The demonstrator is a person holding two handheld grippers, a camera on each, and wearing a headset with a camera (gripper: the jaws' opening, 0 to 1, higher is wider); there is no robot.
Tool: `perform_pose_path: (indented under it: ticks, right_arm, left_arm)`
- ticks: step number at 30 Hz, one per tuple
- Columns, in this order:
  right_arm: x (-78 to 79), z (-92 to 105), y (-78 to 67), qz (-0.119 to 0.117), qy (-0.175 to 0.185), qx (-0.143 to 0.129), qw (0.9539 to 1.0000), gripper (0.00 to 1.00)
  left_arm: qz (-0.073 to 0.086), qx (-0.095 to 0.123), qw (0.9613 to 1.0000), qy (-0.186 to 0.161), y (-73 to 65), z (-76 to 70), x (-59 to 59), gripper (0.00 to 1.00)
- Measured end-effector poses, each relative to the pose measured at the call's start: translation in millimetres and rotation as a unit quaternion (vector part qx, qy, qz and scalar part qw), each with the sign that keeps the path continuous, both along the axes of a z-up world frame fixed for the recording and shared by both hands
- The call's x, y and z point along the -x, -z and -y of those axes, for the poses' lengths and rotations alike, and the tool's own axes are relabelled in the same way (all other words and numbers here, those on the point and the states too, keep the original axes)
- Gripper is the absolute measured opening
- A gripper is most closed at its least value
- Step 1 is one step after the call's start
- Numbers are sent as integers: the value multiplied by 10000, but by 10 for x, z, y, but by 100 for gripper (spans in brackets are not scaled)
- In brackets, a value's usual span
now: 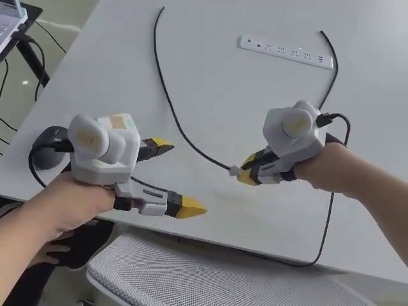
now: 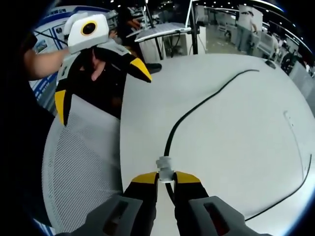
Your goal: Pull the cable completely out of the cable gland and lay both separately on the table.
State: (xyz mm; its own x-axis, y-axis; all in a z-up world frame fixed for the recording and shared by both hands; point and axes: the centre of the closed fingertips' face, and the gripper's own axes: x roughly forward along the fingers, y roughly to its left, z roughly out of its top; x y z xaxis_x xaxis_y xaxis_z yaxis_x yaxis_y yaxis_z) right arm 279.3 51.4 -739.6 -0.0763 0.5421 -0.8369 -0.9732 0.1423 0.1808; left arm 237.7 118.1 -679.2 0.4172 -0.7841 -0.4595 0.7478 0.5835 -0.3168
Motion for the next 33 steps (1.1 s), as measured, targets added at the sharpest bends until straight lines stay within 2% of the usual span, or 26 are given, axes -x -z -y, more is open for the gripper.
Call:
perform_pose_path:
  ticks: [7,9,11,19,22,25,28,33]
  right_arm:
    - [100,-27,-214,-29,-90,-55,9999,6]
    - [140,-25,-265,-56,-123,-69,9999,6]
    - [181,-20,-309,-70,-171,-72,9998,6]
    - [241,12,-457,-29,-270,-85,9996,6]
    - [274,18,-518,11,-348,-71,9994,6]
    - [306,28,-585,76,-457,-53,9989,6]
    - [316,30,-634,155,-537,-42,9984,6]
    - [338,21,-725,335,-641,-41,9974,6]
  left_arm:
    - [97,36,9998,176,-101,116,-88,88]
    - [67,187,9996,174,-141,151,-119,87]
    - [69,224,9996,180,-152,173,-145,86]
    - [116,176,9989,414,-175,329,-176,85]
    - [142,128,9982,571,-175,392,-168,83]
    - [253,70,9967,771,-189,456,-142,80]
    - [229,43,9961,849,-158,485,-135,78]
    - [262,102,9953,929,-190,542,-132,76]
